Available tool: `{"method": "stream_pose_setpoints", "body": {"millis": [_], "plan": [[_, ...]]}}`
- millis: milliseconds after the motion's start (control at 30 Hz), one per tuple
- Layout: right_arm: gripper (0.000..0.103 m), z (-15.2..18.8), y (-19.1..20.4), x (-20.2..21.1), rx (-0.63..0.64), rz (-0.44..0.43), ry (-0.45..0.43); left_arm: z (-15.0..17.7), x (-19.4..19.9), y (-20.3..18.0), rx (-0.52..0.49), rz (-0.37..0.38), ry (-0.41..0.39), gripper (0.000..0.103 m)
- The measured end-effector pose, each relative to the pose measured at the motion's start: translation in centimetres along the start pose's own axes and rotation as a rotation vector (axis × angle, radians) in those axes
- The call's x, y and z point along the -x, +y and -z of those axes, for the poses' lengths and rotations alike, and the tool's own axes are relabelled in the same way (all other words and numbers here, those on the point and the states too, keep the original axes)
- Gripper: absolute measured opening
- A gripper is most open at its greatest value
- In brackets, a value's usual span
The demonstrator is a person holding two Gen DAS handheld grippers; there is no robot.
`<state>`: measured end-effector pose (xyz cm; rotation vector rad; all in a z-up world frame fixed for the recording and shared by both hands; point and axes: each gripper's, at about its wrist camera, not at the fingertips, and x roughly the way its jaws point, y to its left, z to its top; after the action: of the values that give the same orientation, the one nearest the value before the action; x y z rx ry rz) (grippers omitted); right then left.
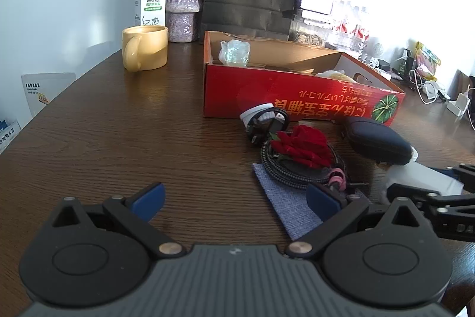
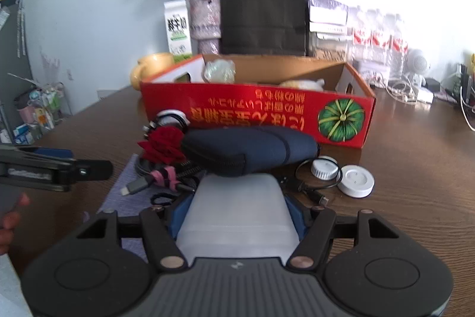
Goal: Organize objects
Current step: 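Lift the white container off the table with the right gripper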
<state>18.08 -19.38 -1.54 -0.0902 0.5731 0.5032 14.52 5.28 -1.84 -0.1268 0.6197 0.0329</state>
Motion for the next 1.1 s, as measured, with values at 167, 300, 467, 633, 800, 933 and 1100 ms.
{"method": "stream_pose_setpoints", "body": {"millis": [167, 300, 467, 633, 800, 933, 1100], "plan": [[0.064, 0.2, -0.6, 1.8, 0.008, 0.013, -0.019, 0.1, 0.5, -0.8, -0.014, 0.006, -0.005, 0.103], [0.064, 0.8, -1.7, 2.5, -0.017, 0.028, -0.027, 0.2, 0.8, -1.5, -0.027, 0.007, -0.004, 0.103], [0.065, 1.9, -2.6, 2.0, -0.030, 0.032, 0.002, 0.4, 0.9, -2.4, -0.042, 0.012, 0.001, 0.103], [0.065, 2.9, -2.9, 1.1, -0.021, 0.022, 0.041, 0.6, 1.0, -3.2, -0.060, 0.015, 0.004, 0.103], [0.065, 2.6, -2.8, 0.6, 0.021, 0.020, 0.055, 0.7, 1.1, -4.4, -0.086, 0.030, 0.008, 0.103], [0.065, 2.6, -3.3, 0.9, 0.004, -0.015, 0.034, 0.8, 1.2, -5.6, -0.111, 0.043, 0.009, 0.103], [0.064, 2.5, -4.5, 1.9, -0.018, -0.020, -0.018, 0.7, 1.2, -7.2, -0.147, 0.067, 0.003, 0.103]]}}
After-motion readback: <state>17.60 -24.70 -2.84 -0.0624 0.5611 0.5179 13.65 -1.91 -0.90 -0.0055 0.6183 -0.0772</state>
